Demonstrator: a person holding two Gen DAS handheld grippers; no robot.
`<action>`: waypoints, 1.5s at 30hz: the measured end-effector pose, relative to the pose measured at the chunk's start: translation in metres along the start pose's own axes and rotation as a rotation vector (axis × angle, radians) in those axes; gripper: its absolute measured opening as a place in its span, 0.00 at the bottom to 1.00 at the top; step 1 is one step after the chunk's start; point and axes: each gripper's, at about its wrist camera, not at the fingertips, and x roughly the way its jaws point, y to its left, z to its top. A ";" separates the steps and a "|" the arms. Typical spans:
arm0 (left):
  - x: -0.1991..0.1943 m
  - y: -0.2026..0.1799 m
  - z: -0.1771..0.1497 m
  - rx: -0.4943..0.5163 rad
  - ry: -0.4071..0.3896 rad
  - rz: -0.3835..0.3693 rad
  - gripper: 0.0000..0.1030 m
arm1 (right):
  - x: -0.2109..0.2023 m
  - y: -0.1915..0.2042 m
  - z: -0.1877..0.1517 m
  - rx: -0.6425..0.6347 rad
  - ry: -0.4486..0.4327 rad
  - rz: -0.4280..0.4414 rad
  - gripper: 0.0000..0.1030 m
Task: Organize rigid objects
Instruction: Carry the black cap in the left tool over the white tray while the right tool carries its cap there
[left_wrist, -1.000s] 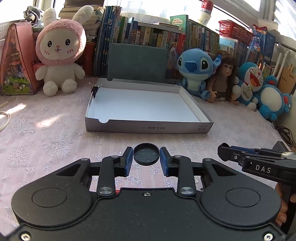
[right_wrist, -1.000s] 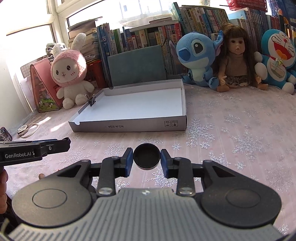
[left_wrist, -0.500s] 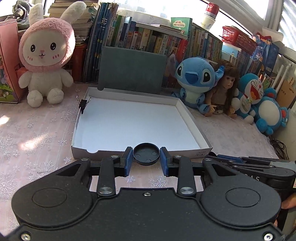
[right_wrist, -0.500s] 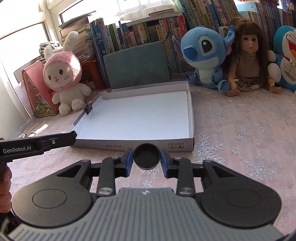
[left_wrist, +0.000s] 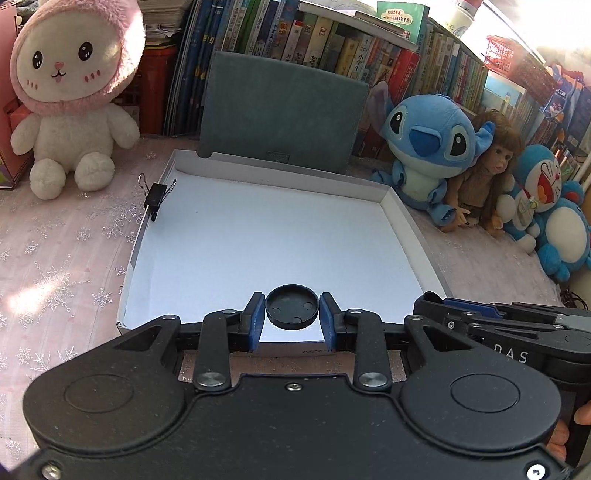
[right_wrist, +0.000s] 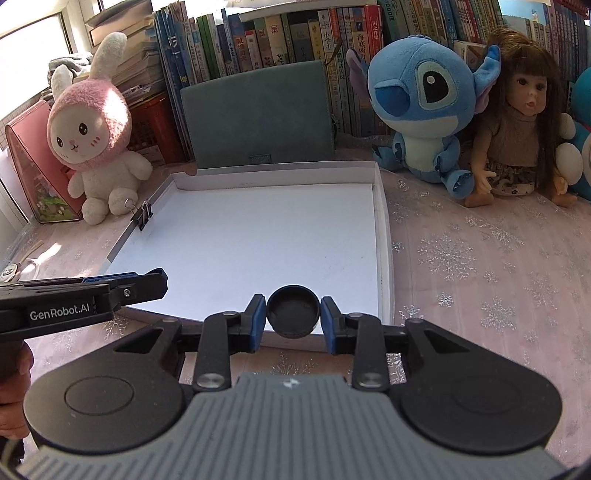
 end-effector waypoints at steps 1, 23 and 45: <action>0.006 -0.001 0.002 0.002 0.013 0.002 0.29 | 0.004 0.000 0.003 0.001 0.010 -0.008 0.36; 0.057 -0.005 0.016 0.019 0.082 0.057 0.29 | 0.061 0.004 0.019 0.001 0.098 -0.055 0.36; 0.064 -0.013 0.005 0.103 0.063 0.100 0.29 | 0.072 0.004 0.016 -0.033 0.116 -0.065 0.37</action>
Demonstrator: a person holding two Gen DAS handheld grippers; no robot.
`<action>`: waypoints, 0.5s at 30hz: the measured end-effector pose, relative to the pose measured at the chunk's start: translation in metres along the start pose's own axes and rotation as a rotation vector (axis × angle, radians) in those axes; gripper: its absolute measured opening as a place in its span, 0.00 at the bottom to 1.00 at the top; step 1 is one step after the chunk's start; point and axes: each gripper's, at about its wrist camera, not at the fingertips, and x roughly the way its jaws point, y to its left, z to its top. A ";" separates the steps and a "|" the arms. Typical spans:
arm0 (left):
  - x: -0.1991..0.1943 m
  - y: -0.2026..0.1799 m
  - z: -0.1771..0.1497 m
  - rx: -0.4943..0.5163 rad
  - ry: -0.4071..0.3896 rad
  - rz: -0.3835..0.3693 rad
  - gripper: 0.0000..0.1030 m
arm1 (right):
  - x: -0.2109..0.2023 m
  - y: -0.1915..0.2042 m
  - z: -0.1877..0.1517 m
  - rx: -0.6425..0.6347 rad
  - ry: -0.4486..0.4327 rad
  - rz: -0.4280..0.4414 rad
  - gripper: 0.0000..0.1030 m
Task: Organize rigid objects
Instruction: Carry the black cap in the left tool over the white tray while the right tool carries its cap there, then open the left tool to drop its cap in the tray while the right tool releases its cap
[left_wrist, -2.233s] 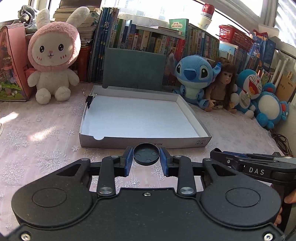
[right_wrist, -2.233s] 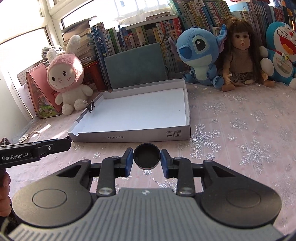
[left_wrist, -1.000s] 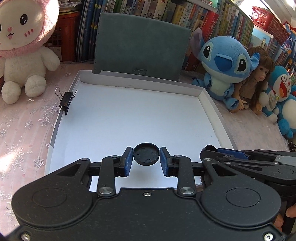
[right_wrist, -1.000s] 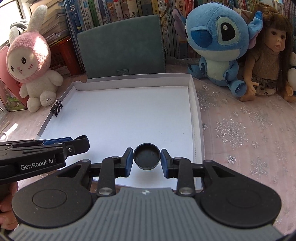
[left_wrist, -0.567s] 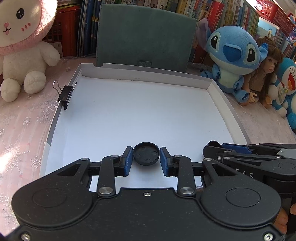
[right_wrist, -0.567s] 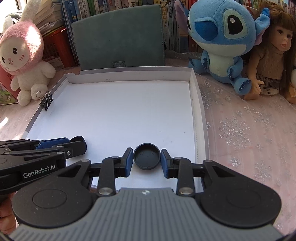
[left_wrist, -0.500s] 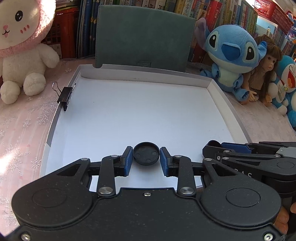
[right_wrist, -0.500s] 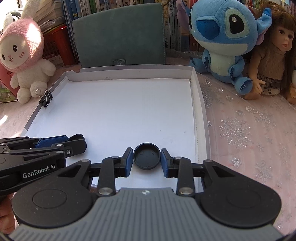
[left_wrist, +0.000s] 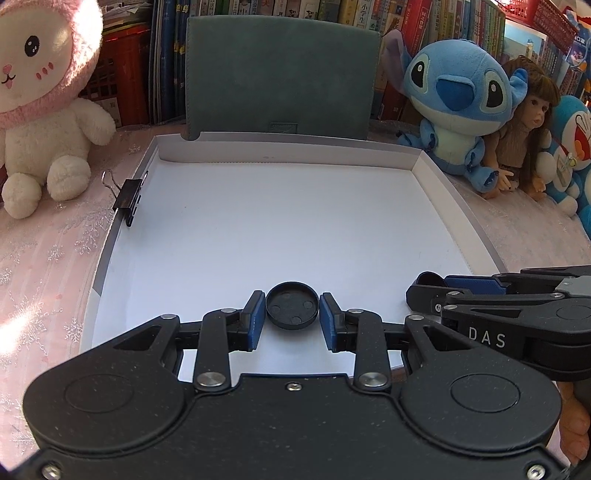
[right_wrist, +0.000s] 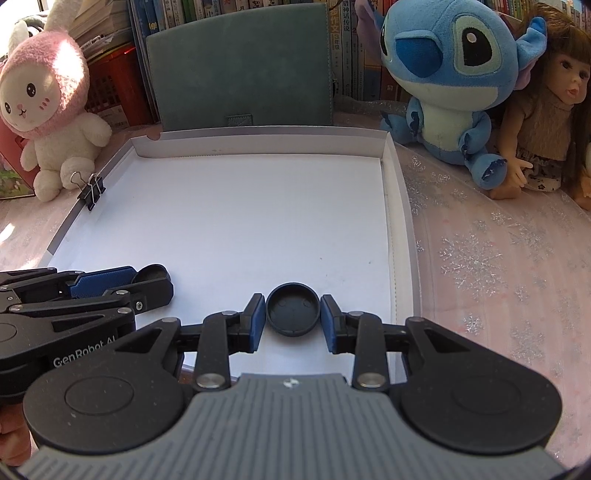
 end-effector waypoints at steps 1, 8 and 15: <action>0.000 -0.001 -0.001 0.005 -0.002 0.004 0.29 | 0.000 0.000 0.000 -0.001 -0.001 -0.001 0.38; -0.001 -0.003 -0.002 0.020 -0.009 0.012 0.30 | -0.002 0.000 -0.003 -0.008 -0.020 -0.004 0.49; -0.016 -0.003 -0.005 0.016 -0.021 0.006 0.47 | -0.010 0.001 -0.011 -0.015 -0.075 -0.017 0.63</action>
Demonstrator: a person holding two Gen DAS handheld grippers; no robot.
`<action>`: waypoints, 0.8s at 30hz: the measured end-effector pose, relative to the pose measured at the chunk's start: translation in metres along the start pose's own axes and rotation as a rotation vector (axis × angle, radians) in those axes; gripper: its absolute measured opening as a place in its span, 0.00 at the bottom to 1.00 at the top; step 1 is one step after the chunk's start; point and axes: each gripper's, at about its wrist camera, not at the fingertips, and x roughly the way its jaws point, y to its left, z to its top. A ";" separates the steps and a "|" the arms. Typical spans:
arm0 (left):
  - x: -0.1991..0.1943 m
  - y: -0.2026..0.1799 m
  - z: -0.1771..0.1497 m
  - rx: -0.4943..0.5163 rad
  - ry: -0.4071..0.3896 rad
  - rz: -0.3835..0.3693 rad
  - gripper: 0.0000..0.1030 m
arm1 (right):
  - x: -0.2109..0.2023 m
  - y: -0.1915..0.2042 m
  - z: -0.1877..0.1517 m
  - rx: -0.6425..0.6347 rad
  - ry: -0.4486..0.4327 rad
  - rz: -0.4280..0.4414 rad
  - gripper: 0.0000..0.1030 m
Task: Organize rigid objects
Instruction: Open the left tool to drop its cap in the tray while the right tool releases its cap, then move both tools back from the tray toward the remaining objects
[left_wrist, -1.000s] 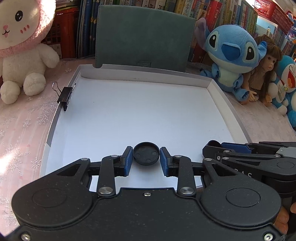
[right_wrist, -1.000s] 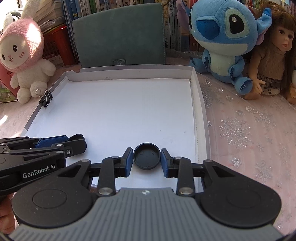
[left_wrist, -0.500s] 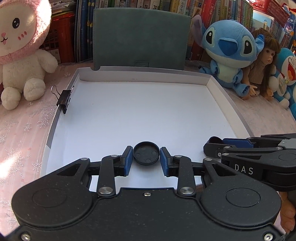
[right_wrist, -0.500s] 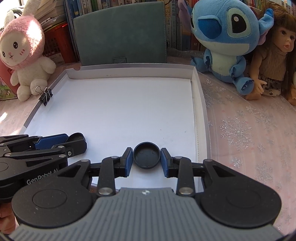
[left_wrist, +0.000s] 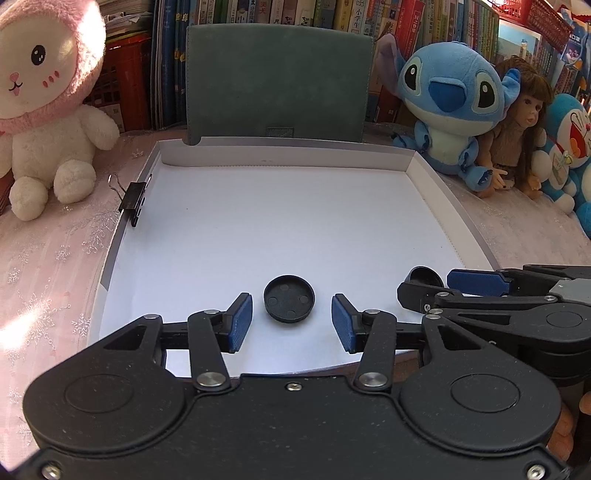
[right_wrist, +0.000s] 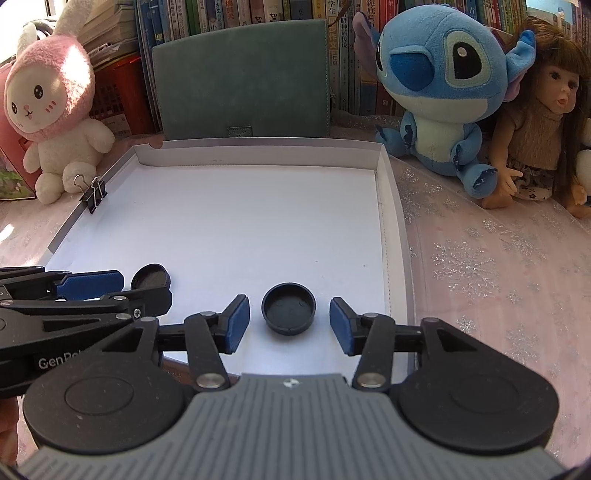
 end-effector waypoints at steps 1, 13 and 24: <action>-0.004 0.000 -0.001 0.008 -0.014 0.004 0.52 | -0.002 -0.001 -0.001 -0.002 -0.010 0.000 0.64; -0.062 0.004 -0.026 0.022 -0.137 -0.035 0.83 | -0.058 -0.008 -0.021 -0.084 -0.182 0.008 0.84; -0.111 0.004 -0.068 0.032 -0.211 -0.069 0.87 | -0.107 0.000 -0.058 -0.118 -0.302 0.037 0.92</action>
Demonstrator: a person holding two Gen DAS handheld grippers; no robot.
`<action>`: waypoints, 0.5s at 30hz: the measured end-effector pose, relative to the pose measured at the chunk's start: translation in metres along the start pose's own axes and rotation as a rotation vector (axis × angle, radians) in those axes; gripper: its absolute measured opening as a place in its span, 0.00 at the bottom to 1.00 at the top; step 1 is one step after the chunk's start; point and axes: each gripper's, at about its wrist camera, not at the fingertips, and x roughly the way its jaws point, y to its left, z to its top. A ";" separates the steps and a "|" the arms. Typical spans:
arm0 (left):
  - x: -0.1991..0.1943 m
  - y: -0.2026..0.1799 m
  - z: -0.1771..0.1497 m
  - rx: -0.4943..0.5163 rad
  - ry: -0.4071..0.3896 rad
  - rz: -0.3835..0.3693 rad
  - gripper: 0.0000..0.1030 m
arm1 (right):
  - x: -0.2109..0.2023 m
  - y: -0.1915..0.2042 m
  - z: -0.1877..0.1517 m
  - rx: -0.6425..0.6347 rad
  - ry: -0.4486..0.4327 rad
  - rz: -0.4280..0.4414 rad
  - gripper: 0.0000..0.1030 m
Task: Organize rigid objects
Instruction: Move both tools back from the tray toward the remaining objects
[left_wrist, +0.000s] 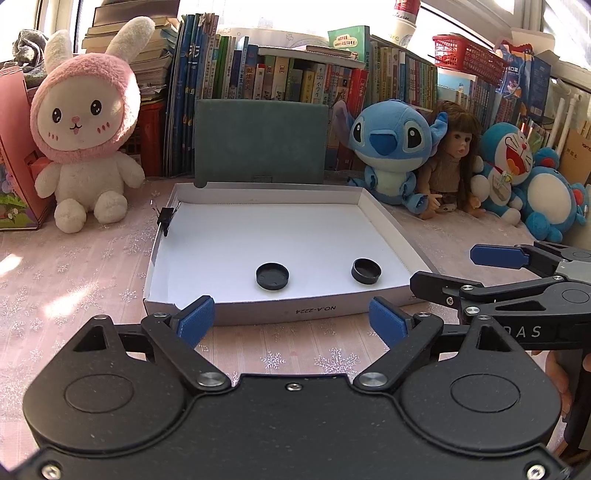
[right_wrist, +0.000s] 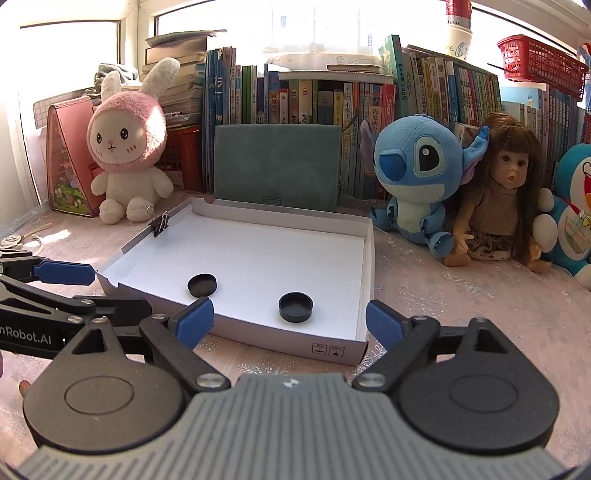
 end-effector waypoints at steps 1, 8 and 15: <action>-0.005 -0.001 -0.006 -0.003 -0.004 -0.007 0.87 | -0.004 0.001 -0.003 -0.003 -0.008 0.000 0.93; -0.032 -0.002 -0.032 0.001 -0.024 -0.030 0.89 | -0.031 0.007 -0.025 -0.030 -0.054 0.001 1.00; -0.055 -0.005 -0.053 0.018 -0.064 -0.031 0.91 | -0.049 0.013 -0.049 -0.057 -0.071 0.004 1.00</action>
